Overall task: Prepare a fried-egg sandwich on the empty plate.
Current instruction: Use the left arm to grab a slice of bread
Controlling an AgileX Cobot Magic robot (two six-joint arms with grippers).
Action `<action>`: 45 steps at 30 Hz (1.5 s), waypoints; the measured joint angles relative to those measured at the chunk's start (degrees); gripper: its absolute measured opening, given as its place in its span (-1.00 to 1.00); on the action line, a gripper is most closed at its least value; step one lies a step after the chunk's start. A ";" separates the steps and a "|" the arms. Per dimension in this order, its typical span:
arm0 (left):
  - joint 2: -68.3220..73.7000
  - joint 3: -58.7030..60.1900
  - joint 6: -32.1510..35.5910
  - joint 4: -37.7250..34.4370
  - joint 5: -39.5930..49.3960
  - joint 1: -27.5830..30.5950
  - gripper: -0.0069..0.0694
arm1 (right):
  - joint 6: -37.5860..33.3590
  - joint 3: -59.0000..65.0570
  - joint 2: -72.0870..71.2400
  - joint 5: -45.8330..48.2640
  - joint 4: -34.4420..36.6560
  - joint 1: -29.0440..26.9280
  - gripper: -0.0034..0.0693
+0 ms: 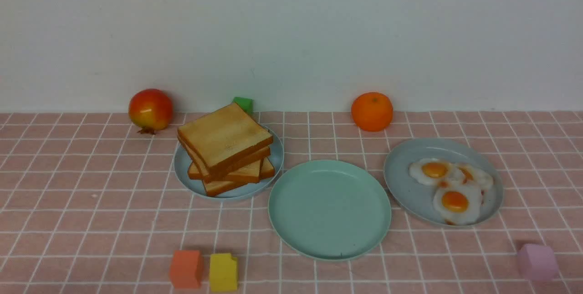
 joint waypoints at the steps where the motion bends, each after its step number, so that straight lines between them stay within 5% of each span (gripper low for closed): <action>1: 0.00 0.00 0.00 0.00 0.00 0.00 -0.27 | 0.00 0.00 0.00 0.00 0.00 0.00 -0.25; 23: 0.00 0.06 -0.33 -0.79 -1.02 0.00 -0.22 | 0.00 0.00 0.00 0.00 0.00 0.00 -0.25; 30: 0.00 0.42 -13.73 -26.89 -11.14 0.00 -0.20 | 0.00 0.00 0.00 0.00 0.00 0.00 -0.25; 34: 0.00 0.48 -13.49 -32.07 -16.86 0.00 -0.23 | 0.00 0.00 0.00 0.00 0.00 0.00 -0.25; 39: 2.75 -5.17 -8.49 -31.68 -9.79 0.00 -0.49 | 0.00 0.00 0.00 0.00 0.00 0.00 -0.25; 42: 9.14 -13.76 3.24 -29.56 -1.04 -0.23 -0.77 | 0.05 0.00 0.00 0.00 0.00 0.00 -0.25; 45: 15.39 -21.43 14.82 -28.68 6.74 -2.75 -0.79 | 0.05 0.00 0.00 0.00 0.00 0.00 -0.25</action>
